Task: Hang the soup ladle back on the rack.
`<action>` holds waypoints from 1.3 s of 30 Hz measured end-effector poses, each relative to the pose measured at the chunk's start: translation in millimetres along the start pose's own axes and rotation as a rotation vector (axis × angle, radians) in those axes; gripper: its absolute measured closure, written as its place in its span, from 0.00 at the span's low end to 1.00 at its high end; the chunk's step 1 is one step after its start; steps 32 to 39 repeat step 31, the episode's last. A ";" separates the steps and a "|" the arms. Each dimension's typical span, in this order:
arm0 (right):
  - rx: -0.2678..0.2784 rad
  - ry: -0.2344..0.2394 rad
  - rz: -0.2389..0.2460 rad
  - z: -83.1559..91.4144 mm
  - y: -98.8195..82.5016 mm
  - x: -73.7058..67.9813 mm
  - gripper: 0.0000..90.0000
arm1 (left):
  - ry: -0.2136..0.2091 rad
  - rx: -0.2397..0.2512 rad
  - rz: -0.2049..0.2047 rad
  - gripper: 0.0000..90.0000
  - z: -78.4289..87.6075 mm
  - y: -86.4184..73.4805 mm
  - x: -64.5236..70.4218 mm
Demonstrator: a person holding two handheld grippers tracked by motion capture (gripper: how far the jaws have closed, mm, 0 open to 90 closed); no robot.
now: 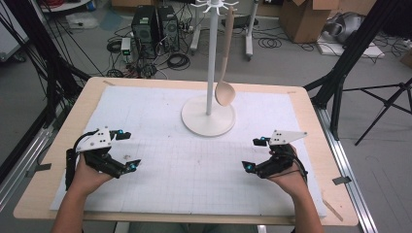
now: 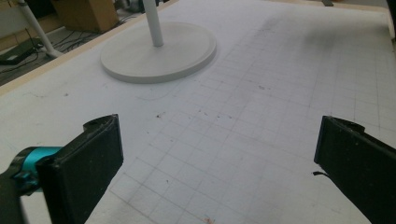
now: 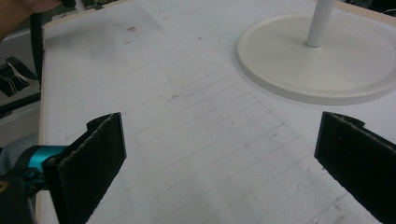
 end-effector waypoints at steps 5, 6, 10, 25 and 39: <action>0.004 -0.001 -0.004 0.6 0.2 2.0 0.01 | -0.003 0.000 0.006 0.02 0.1 -1.8 -0.1; 0.004 -0.002 -0.002 0.5 0.1 2.1 0.01 | -0.002 0.000 0.007 0.02 0.2 -1.9 0.0; 0.004 -0.007 -0.008 0.7 -0.2 2.5 0.01 | -0.001 0.002 0.004 0.02 0.4 -1.5 0.0; 0.008 -0.003 -0.014 1.5 -0.3 3.7 0.01 | 0.000 -0.006 0.007 0.02 -1.2 -2.3 0.0; 0.004 -0.001 -0.020 1.3 -0.7 4.3 0.01 | -0.001 -0.013 0.009 0.02 -1.7 -3.4 -0.2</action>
Point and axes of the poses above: each handheld gripper's, and its own axes: z roughly backward along the jaws, y roughly out of its top, x roughly to its right, the point moved 7 cm from there along -z, roughly forward along the jaws, and after that the axes turned 13 degrees about -z, right-handed, at the moved point
